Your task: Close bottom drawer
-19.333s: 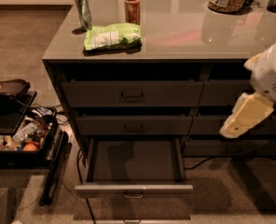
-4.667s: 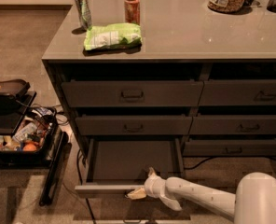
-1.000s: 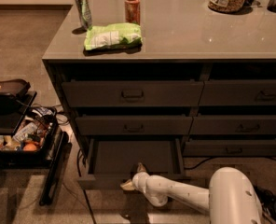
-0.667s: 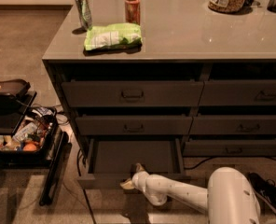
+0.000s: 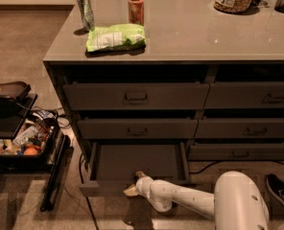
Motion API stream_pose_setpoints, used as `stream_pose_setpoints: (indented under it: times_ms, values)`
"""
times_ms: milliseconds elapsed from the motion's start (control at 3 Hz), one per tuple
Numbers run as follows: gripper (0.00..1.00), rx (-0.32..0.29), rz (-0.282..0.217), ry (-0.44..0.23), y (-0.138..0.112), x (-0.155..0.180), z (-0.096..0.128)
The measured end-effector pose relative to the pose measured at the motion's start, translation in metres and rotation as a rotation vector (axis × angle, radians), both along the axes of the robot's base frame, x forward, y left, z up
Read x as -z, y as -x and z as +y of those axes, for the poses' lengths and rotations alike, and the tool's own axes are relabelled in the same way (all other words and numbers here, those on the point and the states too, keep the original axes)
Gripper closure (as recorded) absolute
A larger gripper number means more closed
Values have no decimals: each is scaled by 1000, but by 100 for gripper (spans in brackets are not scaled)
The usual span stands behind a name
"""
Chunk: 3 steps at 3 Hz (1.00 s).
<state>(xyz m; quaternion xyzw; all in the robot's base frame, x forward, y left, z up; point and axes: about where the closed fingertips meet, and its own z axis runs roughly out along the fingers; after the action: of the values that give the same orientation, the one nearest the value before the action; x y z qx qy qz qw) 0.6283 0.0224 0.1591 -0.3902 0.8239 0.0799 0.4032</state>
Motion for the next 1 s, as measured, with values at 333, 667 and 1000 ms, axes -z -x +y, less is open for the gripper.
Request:
stream_pose_setpoints:
  times_ms: [333, 667, 1000]
  values:
    - [39, 0, 0, 0, 0, 0, 0]
    - [15, 0, 0, 0, 0, 0, 0]
    - [0, -1, -8, 4, -3, -3, 1]
